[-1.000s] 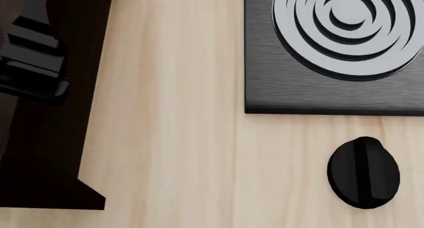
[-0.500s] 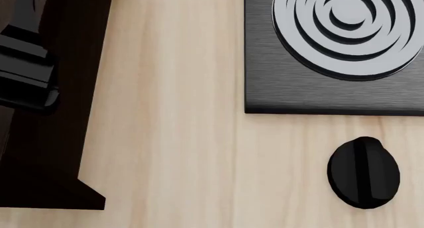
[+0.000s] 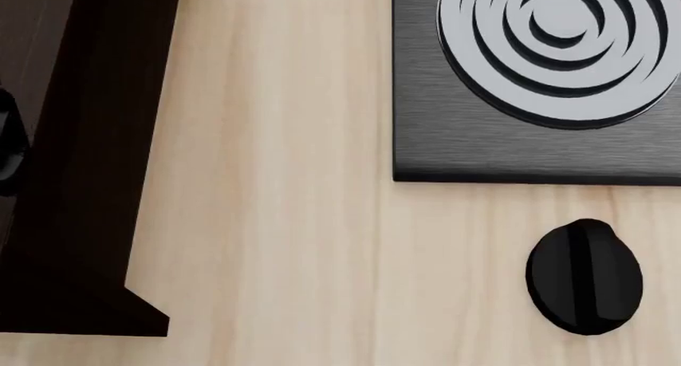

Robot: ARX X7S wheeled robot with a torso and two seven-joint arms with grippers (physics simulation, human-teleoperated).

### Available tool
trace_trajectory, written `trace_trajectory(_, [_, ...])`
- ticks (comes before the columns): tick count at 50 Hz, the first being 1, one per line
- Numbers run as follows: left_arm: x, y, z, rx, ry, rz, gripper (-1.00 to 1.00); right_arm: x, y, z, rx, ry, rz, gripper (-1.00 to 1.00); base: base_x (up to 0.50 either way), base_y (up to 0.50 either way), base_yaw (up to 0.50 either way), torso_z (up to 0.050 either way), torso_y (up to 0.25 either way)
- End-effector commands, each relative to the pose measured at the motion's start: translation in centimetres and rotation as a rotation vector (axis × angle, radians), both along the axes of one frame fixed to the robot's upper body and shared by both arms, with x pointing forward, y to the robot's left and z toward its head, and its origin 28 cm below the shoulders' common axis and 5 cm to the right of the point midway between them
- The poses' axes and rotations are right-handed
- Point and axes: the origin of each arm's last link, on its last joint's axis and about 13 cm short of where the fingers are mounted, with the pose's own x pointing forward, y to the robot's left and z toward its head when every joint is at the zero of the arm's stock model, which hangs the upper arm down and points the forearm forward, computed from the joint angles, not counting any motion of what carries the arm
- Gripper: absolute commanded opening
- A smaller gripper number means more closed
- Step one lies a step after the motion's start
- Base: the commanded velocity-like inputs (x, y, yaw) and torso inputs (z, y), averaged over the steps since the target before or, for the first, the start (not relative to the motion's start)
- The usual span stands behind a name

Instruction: Put the frying pan under the cabinet shelf.

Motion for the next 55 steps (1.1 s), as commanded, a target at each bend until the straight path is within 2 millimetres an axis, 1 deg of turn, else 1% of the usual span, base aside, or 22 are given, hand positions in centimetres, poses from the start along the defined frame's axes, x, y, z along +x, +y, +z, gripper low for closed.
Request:
trace_trajectory(1, [-0.5, 0.4, 0.1, -0.011, -0.006, 0.005, 1.0, -1.4, 0.4, 3.4, -0.147, -0.066, -0.034, -1.0, 0.0, 0.0, 0.0, 0.0, 0.0])
trace_trajectory(6, [-0.7, 0.4, 0.2, -0.015, -0.01, 0.005, 1.0, -1.9, 0.9, 4.2, -0.18, -0.068, -0.016, -1.0, 0.0, 0.0, 0.0, 0.0, 0.003])
trace_trajectory(13, [-1.2, 0.4, 1.0, -0.017, -0.028, 0.001, 1.0, -2.3, 1.7, 5.1, -0.223, -0.071, 0.019, -1.0, 0.0, 0.0, 0.0, 0.0, 0.001])
trace_trajectory(21, [-1.3, 0.5, 1.0, -0.018, -0.034, 0.002, 1.0, -2.7, 2.9, 6.7, -0.273, -0.09, 0.067, -1.0, 0.0, 0.0, 0.0, 0.0, 0.001])
trace_trajectory(33, [-1.8, 0.7, 1.2, -0.02, -0.04, 0.001, 1.0, -3.5, 4.0, 8.3, -0.312, -0.107, 0.102, -1.0, 0.0, 0.0, 0.0, 0.001, 0.002])
trace_trajectory(41, [-2.0, 0.8, 1.3, -0.021, -0.042, 0.005, 1.0, -3.8, 4.7, 8.9, -0.333, -0.1, 0.145, -1.0, 0.0, 0.0, 0.0, 0.0, 0.001])
trace_trajectory(55, [-2.1, 1.3, 0.9, -0.036, -0.04, 0.014, 1.0, -3.8, 6.0, 9.5, -0.374, -0.035, 0.224, -1.0, 0.0, 0.0, 0.0, 0.0, 0.002])
